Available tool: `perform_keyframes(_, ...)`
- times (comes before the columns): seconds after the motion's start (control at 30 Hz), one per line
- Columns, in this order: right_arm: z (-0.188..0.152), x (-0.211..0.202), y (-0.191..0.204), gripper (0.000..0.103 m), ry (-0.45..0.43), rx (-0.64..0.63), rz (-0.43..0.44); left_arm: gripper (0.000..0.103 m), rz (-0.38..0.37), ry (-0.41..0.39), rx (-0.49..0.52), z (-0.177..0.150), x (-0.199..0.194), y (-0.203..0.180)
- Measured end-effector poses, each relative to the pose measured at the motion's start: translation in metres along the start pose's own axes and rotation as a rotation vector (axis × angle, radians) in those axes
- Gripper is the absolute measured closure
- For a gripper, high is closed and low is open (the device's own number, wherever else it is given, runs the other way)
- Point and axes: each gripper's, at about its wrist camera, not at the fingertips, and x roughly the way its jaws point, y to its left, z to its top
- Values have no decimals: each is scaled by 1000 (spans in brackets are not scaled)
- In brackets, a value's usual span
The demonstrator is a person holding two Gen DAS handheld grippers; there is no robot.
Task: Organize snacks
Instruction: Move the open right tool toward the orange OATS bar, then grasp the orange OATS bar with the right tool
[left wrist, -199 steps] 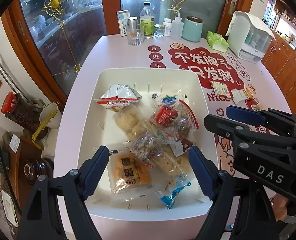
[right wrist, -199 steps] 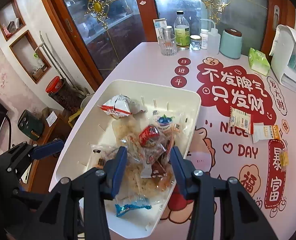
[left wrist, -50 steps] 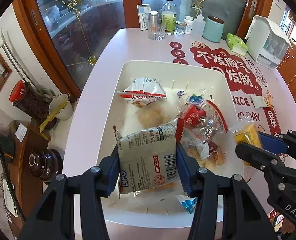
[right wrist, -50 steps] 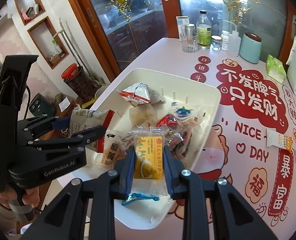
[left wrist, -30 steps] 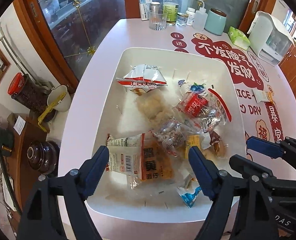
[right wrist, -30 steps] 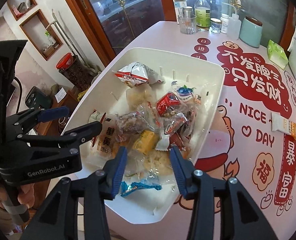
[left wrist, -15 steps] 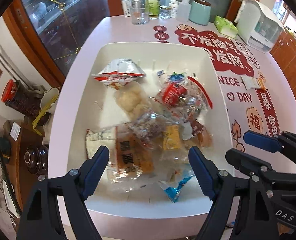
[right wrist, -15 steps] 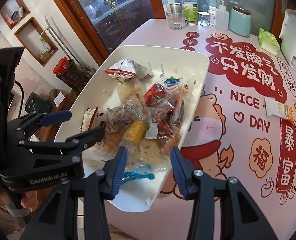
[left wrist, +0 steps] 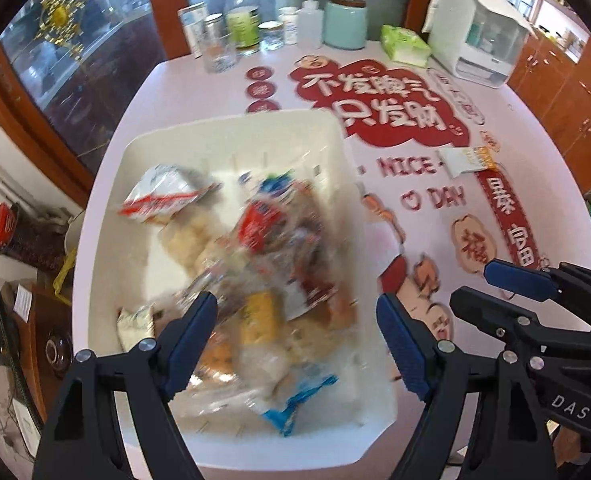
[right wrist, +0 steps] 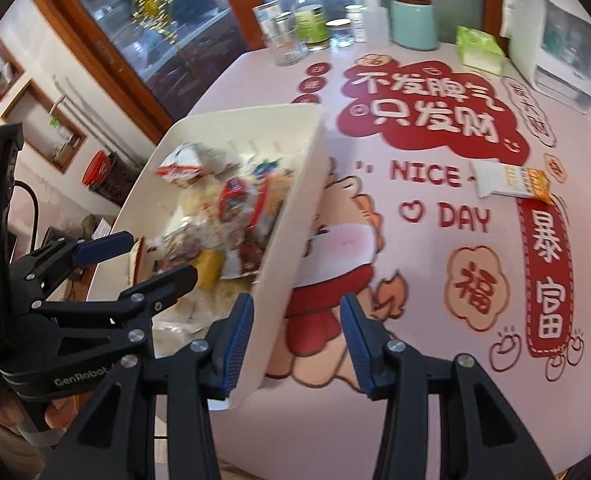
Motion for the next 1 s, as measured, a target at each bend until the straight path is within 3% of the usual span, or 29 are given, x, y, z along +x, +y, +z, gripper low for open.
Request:
perform_keyframes(0.27,20,-21,-61,57,-59,132,-41,20,-22,-72,85,45,-2,-54)
perform_keyframes(0.53,47,-23,-144,52,-96,334,-92,19,62,-123,94,92,27,-90)
perform_keyframes(0.8,73,6,-223,50,-84,558,-139,19,164,-125,28,131,71,-91)
perform_keyframes(1.0,88,47,-268,50,-37,699,-160,19,194,-101,12,134,88,-79)
